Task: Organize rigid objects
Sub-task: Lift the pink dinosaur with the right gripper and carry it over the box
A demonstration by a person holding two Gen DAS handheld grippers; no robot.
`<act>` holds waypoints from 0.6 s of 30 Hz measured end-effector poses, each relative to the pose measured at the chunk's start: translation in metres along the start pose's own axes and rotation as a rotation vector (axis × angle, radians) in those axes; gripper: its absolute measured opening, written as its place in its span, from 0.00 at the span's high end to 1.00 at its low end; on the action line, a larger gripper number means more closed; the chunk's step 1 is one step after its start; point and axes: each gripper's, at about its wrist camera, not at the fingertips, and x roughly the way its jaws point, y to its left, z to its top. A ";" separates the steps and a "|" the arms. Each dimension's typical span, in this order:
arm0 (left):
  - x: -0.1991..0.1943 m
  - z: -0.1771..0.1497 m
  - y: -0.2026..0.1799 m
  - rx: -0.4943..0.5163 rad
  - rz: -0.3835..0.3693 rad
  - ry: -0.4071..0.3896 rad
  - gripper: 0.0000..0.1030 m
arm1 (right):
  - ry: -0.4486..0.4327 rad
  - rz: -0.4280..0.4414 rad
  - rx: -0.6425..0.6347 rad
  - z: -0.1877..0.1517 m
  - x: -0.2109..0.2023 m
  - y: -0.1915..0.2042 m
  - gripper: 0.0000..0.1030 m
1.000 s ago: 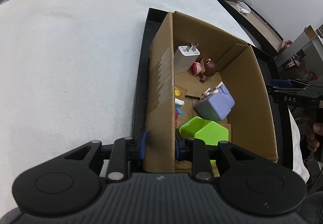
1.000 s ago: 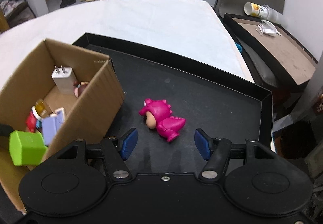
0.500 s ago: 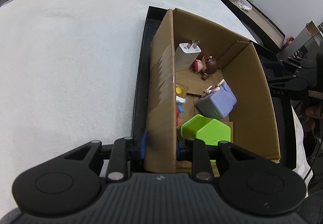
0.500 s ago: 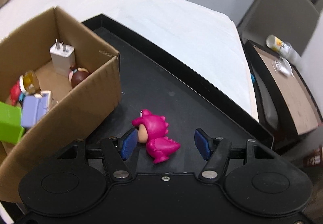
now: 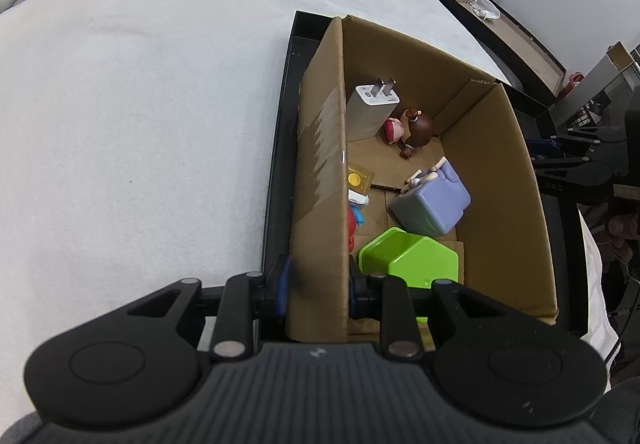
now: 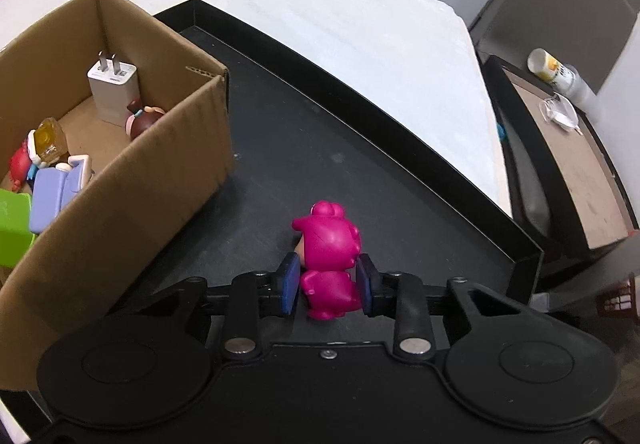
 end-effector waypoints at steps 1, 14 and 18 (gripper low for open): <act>-0.001 0.000 0.000 0.002 -0.001 -0.001 0.75 | 0.002 0.000 0.002 -0.001 -0.002 -0.001 0.71; -0.004 -0.001 0.001 0.013 -0.010 -0.006 0.75 | -0.011 -0.024 0.023 0.003 -0.037 0.004 0.71; -0.006 -0.002 0.002 0.011 -0.018 -0.011 0.75 | -0.012 -0.041 0.006 0.007 -0.047 0.008 0.71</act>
